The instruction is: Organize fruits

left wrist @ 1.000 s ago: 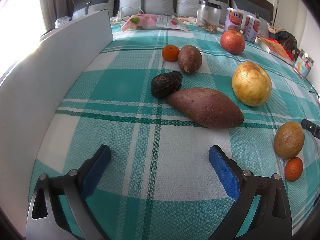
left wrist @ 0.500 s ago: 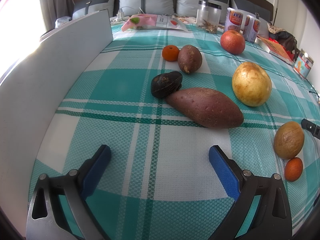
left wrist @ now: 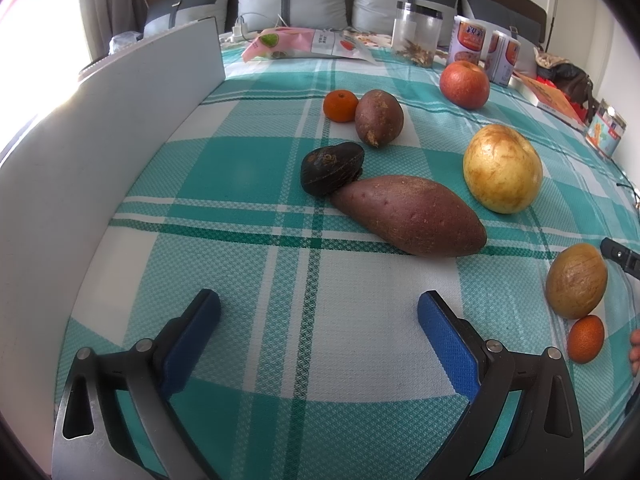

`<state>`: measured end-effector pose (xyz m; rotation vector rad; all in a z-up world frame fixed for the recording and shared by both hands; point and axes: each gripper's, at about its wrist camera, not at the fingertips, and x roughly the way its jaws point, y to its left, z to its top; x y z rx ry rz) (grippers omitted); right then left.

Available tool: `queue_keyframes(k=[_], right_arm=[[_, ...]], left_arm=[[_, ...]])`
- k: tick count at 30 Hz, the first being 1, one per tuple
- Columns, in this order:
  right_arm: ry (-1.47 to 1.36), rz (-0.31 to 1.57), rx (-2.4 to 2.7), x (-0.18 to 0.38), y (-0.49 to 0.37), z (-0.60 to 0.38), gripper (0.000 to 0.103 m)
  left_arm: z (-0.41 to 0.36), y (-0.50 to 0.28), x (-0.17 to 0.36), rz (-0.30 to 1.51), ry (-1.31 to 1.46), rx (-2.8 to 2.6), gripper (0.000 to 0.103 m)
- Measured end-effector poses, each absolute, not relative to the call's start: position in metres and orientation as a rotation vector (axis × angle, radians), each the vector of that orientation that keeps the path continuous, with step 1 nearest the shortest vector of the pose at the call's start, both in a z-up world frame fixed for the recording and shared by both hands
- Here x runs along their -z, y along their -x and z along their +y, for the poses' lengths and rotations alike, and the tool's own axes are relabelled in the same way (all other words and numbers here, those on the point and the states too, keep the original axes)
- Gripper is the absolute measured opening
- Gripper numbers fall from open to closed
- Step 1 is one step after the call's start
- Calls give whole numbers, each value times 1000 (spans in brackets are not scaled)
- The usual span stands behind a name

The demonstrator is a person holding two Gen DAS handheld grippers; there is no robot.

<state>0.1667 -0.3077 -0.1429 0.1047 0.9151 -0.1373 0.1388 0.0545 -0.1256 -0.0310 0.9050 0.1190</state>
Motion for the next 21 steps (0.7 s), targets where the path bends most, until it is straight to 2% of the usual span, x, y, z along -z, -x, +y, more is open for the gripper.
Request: queue_keyframes(k=[21], right_arm=[[-105,914,144,143,-168,-308,103]], left_arm=[[64,-132,121,915,70,-30,99]])
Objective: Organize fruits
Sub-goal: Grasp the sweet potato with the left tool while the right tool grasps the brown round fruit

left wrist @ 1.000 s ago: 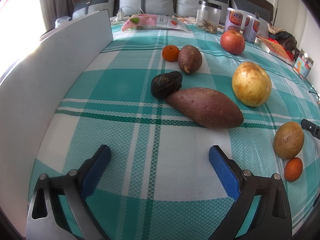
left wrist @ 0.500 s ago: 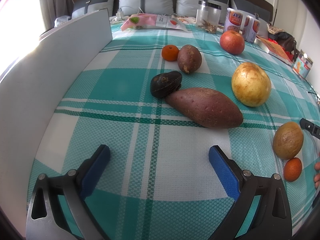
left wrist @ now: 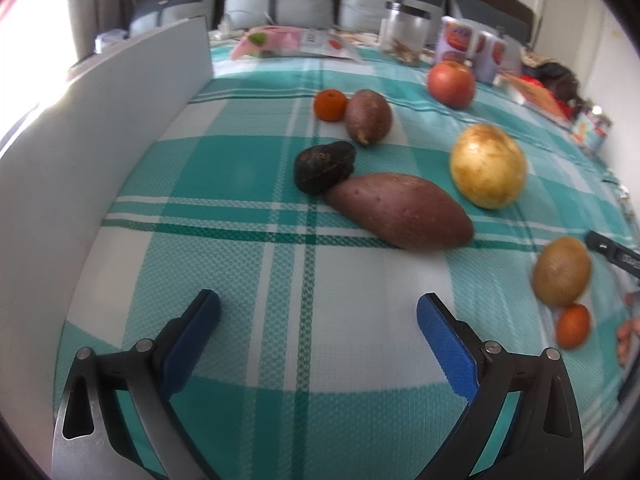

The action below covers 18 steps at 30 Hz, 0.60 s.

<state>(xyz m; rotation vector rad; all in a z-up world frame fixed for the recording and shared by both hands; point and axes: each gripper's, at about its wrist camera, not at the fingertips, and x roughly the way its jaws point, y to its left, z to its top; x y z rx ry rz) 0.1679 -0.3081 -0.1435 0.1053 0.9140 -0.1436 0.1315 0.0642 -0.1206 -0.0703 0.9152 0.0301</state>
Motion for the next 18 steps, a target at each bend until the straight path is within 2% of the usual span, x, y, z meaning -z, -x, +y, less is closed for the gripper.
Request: queue_keyframes(k=[5,11,16,18], right_arm=[[-104,914,145,144,-168,-308,103],[-103,914,145,144,-168,-308,103],[-103,914,145,144,-168,-308,103],[-103,914,145,144,-168,-308,103]], left_arm=[[79,-131,107,925,192,10,98],[50,-166,86,969,213,60,98],[44,-199,111,1081,263,-80,99],[53,-188,108,1052,287,-94,99]])
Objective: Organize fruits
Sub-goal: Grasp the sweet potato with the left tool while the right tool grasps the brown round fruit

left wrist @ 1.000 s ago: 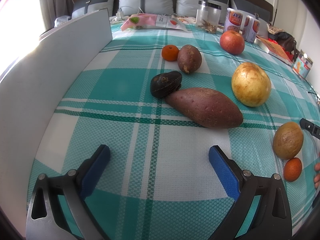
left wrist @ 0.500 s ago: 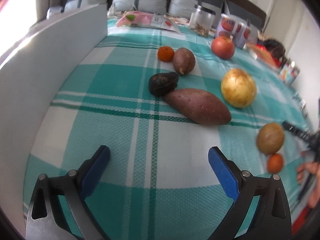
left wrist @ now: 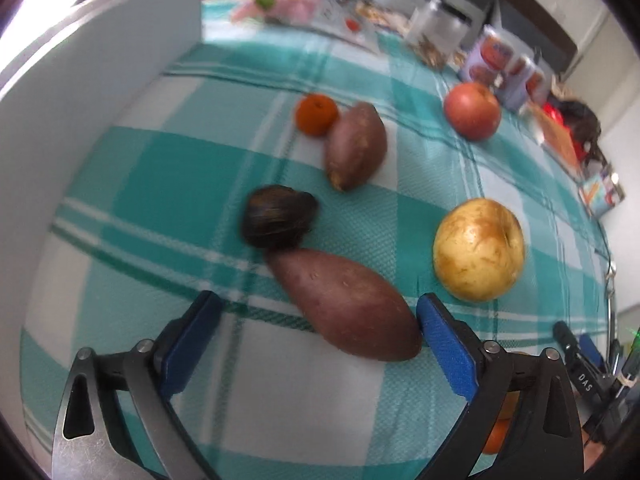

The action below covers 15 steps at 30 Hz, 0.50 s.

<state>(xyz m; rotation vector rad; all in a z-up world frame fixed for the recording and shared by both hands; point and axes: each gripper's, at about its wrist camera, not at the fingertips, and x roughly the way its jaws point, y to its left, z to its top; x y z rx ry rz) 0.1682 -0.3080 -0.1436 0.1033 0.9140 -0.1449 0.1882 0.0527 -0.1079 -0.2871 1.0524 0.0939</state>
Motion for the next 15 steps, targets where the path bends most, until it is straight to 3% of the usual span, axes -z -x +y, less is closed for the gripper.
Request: queue_keyframes(k=[7,12,14,15], right_arm=[[-102,914,146,144,-168,-308,103],[-103,914,145,144,-168,-308,103],[-104,914,145,144,-168,-308,103],[-105,913,144,144,-168,-308,103]], left_arm=[[86,-149,80,982,297,-79,98],[57,-189,107,1148,208,-37,96],[54,-188,115,1149,179,-112,82],[54,-184,112,1118,166,-120,66]])
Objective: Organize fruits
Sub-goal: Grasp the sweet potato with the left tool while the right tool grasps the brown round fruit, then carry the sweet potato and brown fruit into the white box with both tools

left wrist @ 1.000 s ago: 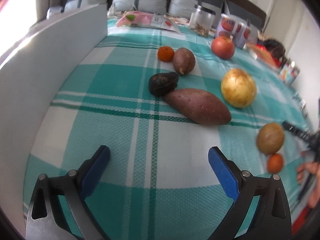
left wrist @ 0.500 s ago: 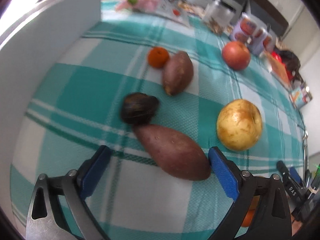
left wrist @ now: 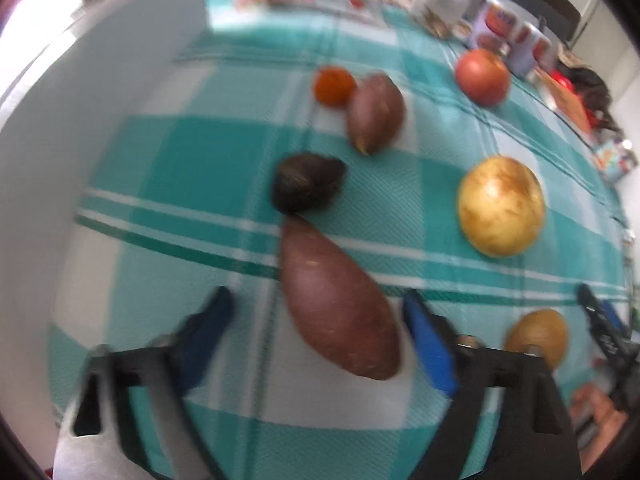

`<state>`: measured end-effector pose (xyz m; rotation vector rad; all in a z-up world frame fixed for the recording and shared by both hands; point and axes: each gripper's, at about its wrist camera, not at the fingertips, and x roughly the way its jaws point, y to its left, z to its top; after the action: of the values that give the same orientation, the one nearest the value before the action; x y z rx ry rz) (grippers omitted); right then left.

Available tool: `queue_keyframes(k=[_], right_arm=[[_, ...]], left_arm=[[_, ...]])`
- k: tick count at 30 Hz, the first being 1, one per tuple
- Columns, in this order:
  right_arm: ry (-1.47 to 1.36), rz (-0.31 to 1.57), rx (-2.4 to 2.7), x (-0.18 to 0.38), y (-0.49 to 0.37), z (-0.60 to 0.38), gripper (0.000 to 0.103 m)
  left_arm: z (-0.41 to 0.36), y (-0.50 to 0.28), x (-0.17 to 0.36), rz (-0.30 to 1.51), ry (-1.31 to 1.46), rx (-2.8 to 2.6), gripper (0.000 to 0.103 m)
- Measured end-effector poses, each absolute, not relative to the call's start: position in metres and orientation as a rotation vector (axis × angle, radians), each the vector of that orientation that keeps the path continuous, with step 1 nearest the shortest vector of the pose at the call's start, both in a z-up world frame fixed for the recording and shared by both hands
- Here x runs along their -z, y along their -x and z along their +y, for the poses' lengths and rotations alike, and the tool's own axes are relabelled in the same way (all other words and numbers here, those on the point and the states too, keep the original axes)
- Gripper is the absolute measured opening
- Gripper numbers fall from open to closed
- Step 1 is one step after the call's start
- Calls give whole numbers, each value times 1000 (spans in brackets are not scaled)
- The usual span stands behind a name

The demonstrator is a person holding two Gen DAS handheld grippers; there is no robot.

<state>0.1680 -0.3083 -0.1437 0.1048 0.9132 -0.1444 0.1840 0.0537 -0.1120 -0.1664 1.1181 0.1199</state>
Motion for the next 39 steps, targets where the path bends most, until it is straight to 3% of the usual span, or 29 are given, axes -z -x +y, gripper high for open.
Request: queue_keyframes(k=[1,8,12,14,17,19,21,26,31,39], right_arm=[[-105,913,144,144,-168,-308,103],[-115,918,122,142,-167,-309,103],[-289,894,-201,115,-139,-282,102],[-232,926,-329,104,-132,-243,101],[-132,1011,-428,104,-139,-192,80],[-34,1123,-384,117,-152,-169,57],[-30,1148,-365,117,-158,-165,48],[-90,1056,-427,73,-151,-155,48],[-113,1001,-654,15,-140,-79,48],[25,979,-984,-23,-124,119,48]], left_arm=[[55,-180,110,1098,173,-98,46],[76,-133,90,1044,182,-16,44],[81,-109,79,1003,150,-11,44],[79,-104,73,979,128,-5,44],[76,-96,63,963,103,3,44],[81,-90,53,962,124,13,44],[95,-80,35,949,163,21,44],[152,-58,-15,883,269,2,44],[236,-52,-42,835,336,-113,44],[335,-75,15,1011,393,-307,44]])
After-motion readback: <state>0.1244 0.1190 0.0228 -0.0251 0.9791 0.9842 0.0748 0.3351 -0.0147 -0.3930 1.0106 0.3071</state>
